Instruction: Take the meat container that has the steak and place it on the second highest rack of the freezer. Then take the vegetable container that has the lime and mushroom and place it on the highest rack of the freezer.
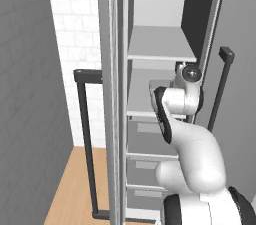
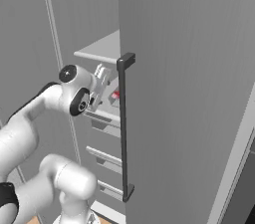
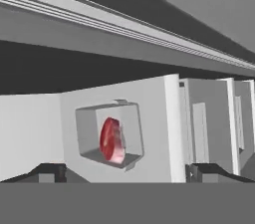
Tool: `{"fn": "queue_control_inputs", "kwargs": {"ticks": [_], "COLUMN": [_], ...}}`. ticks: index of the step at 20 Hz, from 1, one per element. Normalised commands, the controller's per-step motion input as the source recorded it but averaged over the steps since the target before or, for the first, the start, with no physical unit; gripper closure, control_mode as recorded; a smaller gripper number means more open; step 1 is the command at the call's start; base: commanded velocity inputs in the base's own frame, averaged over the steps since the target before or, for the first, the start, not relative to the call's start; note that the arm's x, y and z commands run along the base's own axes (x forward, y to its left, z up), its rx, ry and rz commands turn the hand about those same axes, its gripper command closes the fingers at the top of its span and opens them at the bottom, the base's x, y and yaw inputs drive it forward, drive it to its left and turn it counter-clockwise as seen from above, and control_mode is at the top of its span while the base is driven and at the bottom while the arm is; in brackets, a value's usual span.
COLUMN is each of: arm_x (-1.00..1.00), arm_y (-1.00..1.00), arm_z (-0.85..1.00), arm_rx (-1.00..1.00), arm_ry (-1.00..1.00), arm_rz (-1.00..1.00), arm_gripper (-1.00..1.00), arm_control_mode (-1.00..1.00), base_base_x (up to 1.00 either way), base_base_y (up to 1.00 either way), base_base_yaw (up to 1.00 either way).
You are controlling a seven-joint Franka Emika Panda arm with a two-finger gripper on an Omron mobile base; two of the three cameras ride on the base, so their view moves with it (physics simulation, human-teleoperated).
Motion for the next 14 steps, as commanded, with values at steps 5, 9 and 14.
{"fn": "queue_control_inputs", "kwargs": {"ticks": [5, 9, 14], "arm_x": [-0.82, -0.60, -0.54], "arm_y": [0.11, 0.17, 0.24], "arm_z": [0.33, 0.47, 0.51], "arm_rx": [0.00, 0.00, 0.00], "arm_ry": [0.10, 0.00, 0.02], "arm_rz": [0.02, 0.05, 0.06], "arm_gripper": [-1.00, -1.00, -1.00], "arm_control_mode": [-1.00, -1.00, -1.00], "base_base_x": [0.00, 0.00, 0.00], "base_base_y": [0.00, 0.00, 0.00], "base_base_yaw": [0.00, 0.00, 0.00]}}
